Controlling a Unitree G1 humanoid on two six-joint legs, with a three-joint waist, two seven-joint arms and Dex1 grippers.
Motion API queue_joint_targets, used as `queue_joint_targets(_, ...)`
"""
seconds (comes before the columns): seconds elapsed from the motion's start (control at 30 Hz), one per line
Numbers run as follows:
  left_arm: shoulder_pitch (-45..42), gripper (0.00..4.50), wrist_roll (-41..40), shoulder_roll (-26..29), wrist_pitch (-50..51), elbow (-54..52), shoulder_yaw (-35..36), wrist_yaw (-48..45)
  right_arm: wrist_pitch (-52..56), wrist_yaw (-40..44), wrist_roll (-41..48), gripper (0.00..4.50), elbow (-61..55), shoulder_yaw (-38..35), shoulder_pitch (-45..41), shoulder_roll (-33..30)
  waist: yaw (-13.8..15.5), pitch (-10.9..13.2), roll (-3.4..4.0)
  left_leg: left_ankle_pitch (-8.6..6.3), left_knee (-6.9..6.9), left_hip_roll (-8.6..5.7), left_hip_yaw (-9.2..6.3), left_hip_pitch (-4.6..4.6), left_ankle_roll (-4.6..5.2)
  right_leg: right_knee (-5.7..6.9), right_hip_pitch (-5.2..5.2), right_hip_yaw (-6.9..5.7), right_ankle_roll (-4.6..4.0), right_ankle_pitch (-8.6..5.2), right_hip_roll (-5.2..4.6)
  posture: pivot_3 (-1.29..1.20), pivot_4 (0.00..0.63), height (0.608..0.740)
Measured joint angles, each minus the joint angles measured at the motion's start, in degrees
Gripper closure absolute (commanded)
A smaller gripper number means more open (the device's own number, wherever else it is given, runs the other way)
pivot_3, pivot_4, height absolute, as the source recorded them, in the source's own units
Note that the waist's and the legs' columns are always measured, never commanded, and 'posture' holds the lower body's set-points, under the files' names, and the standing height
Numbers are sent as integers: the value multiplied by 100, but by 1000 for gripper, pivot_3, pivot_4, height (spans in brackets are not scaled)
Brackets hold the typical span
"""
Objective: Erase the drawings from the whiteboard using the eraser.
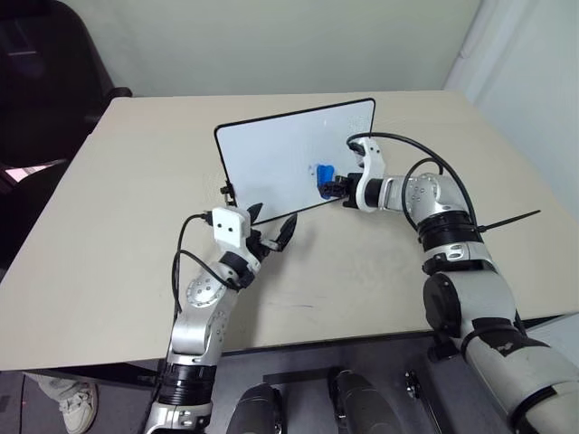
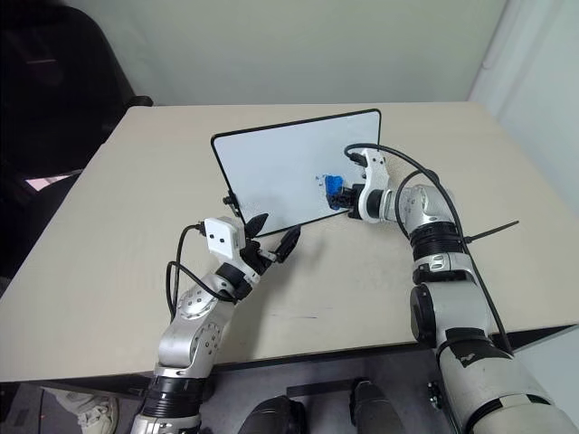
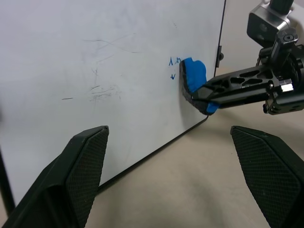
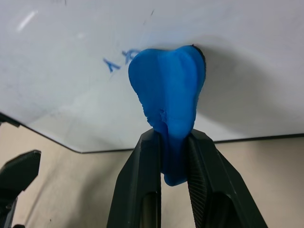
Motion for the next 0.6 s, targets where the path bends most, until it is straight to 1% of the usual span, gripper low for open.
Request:
queue_joint_targets(0.17, -6, 0, -1, 1, 0, 0, 0, -4, 152, 29, -12, 4027, -194, 137, 0, 71, -21, 0, 0, 0, -2, 7, 3, 0, 0, 6, -5, -1, 0, 0, 4, 0, 150, 740)
queue_joint_targets(0.4, -48, 0, -1, -4, -2, 0, -4, -6, 229, 30, -72, 4027, -554, 530, 214, 451, -68, 0, 0, 0, -3, 16, 3, -1, -1, 10, -11, -6, 0, 0, 9, 0, 150, 740)
queue_joint_targets(0.6, -49, 0, 3, -1, -9, 1, -1, -6, 251, 60, -71, 4027, -608, 579, 202, 390, -59, 0, 0, 0, -3, 15, 4, -4, -2, 3, -10, -6, 0, 0, 7, 0, 150, 740)
